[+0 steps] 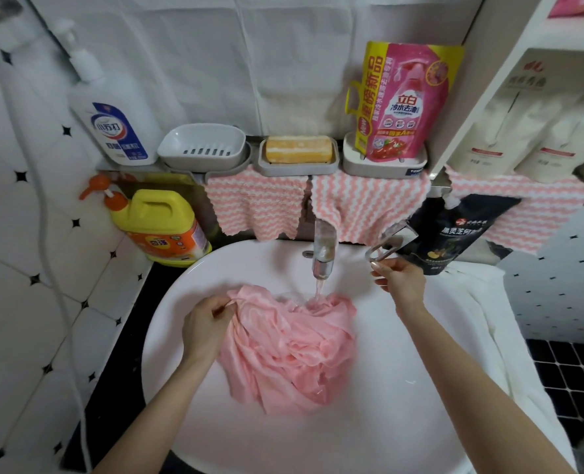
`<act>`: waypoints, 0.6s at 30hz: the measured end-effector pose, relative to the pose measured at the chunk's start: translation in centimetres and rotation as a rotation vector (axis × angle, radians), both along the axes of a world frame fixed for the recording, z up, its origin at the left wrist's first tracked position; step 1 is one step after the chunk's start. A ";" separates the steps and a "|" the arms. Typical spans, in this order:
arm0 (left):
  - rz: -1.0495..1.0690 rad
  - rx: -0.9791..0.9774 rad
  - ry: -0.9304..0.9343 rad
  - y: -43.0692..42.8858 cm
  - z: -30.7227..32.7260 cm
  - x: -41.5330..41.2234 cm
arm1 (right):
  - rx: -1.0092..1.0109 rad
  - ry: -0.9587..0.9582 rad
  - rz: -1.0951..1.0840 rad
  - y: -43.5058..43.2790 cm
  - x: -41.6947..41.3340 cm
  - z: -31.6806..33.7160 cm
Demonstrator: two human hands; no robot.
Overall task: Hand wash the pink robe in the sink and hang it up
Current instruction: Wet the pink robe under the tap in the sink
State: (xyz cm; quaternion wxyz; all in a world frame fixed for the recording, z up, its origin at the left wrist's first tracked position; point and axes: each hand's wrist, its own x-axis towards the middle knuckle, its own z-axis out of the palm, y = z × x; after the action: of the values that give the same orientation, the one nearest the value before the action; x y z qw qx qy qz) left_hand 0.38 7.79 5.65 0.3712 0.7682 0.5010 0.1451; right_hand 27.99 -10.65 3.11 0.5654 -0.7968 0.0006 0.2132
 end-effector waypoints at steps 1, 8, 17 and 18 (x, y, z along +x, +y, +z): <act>-0.012 0.006 -0.013 -0.2 0.0 0.2 | -0.019 -0.011 -0.013 0.7 0.1 -0.1; -0.085 0.052 -0.076 -0.8 -0.1 0.7 | -0.011 0.091 -0.035 2.4 -0.1 -0.7; -0.152 0.000 -0.091 -0.7 -0.1 1.1 | -0.020 -0.205 -0.061 -2.7 0.3 6.0; -0.163 -0.004 -0.090 -0.6 -0.2 1.3 | 0.042 -0.239 -0.093 -2.9 0.8 7.8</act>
State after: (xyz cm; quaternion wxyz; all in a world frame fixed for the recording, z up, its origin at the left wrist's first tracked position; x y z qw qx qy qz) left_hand 1.63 7.16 5.49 0.4052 0.7985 0.4201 0.1478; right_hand 28.74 -13.56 10.91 0.5874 -0.8035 -0.0344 0.0899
